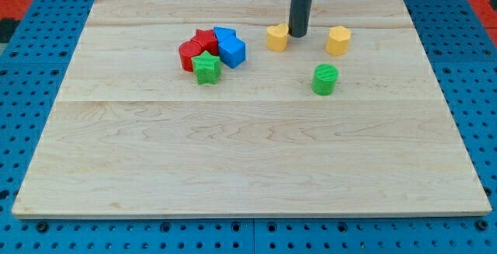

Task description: Slide yellow hexagon along with green circle slightly down

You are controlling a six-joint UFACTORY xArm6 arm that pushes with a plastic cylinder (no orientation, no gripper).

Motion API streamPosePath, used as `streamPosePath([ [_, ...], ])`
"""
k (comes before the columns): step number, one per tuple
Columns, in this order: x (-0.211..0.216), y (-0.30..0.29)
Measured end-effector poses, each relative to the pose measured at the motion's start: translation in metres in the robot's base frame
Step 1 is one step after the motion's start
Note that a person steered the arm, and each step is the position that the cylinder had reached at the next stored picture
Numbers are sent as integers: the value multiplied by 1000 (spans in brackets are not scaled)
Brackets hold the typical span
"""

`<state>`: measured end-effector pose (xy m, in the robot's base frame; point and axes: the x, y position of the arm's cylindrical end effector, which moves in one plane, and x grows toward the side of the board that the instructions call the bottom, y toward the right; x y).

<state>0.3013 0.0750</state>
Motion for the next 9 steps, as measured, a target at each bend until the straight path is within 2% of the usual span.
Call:
streamPosePath([
  [3,26,-58],
  [6,8,-20],
  [7,-10,19],
  [9,-12,49],
])
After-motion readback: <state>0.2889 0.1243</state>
